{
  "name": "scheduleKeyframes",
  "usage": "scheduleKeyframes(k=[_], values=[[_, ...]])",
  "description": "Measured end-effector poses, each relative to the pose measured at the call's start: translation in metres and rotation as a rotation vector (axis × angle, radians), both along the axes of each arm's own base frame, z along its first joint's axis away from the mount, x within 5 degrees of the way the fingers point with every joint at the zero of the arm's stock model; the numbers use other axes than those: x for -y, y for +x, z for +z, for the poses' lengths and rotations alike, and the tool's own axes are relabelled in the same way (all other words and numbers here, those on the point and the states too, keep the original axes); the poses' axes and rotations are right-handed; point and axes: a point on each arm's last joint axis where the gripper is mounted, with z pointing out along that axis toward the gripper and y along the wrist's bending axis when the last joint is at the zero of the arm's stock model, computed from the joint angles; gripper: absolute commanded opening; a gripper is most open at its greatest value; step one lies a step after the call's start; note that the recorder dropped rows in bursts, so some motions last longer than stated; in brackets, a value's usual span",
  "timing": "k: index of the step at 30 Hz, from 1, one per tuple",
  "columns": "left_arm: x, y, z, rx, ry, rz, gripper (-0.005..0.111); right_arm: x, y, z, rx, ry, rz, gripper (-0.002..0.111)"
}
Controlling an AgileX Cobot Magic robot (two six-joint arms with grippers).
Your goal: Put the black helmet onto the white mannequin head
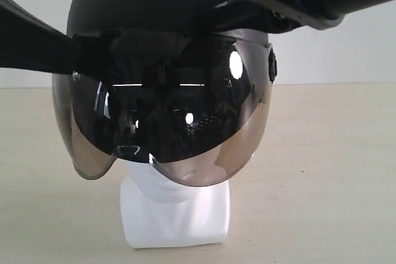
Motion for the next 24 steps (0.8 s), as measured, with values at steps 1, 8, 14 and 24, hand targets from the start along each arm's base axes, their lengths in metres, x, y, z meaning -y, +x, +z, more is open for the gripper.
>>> scheduleKeyframes(k=[1, 8, 14, 24], values=[[0.000, 0.000, -0.002, -0.010, -0.002, -0.002, 0.004, 0.000, 0.000, 0.000, -0.003, -0.003, -0.001, 0.000], [0.001, -0.001, -0.008, -0.035, -0.002, -0.010, 0.004, 0.002, -0.006, -0.029, -0.090, -0.030, 0.000, 0.000], [0.001, -0.001, -0.007, -0.025, -0.007, -0.014, 0.004, 0.002, -0.006, -0.030, -0.089, -0.017, -0.002, 0.000], [0.002, -0.001, -0.004, -0.018, -0.032, -0.015, 0.004, 0.002, -0.006, -0.030, -0.093, -0.019, -0.001, 0.000]])
